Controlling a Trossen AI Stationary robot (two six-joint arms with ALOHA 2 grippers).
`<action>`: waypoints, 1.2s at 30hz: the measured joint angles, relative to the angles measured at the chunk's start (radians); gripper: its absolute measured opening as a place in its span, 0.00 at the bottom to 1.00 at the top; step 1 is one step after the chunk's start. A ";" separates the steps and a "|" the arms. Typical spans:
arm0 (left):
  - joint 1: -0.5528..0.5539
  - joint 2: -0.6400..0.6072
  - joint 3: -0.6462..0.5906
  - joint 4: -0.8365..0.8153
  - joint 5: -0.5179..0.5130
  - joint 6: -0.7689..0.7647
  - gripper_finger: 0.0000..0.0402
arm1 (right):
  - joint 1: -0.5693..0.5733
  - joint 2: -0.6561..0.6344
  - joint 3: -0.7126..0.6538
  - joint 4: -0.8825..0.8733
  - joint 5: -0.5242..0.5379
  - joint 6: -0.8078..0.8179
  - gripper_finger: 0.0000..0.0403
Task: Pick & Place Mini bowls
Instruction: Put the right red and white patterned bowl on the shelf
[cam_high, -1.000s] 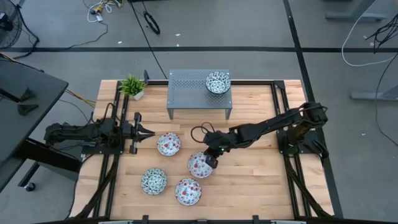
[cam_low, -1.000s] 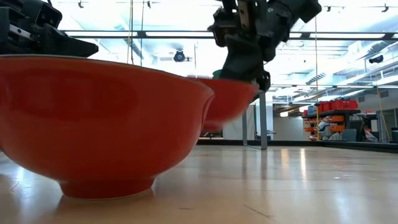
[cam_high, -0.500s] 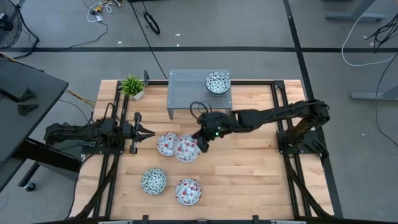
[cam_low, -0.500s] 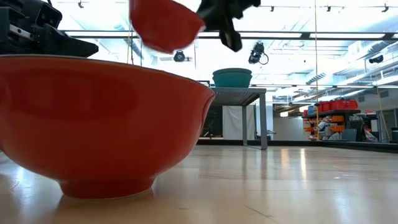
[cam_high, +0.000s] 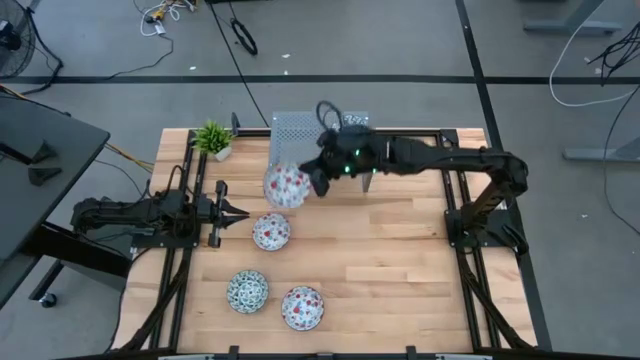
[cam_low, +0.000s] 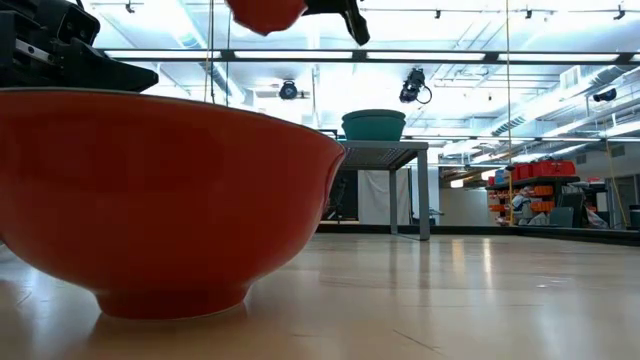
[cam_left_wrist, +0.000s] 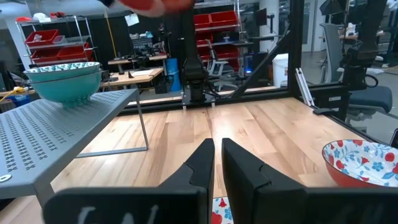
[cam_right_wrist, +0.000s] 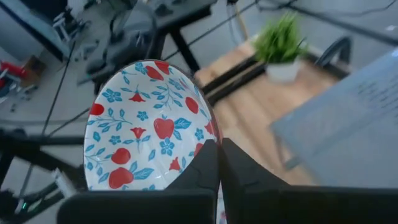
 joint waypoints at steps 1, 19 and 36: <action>0.000 0.000 0.000 0.000 0.000 0.000 0.09 | -0.016 0.000 0.017 -0.008 -0.005 -0.002 0.00; 0.000 0.000 0.000 0.000 0.000 0.000 0.09 | -0.271 -0.001 0.207 -0.060 -0.097 0.077 0.00; 0.000 0.000 0.000 0.000 0.000 0.000 0.09 | -0.367 0.076 0.426 -0.215 -0.161 0.125 0.00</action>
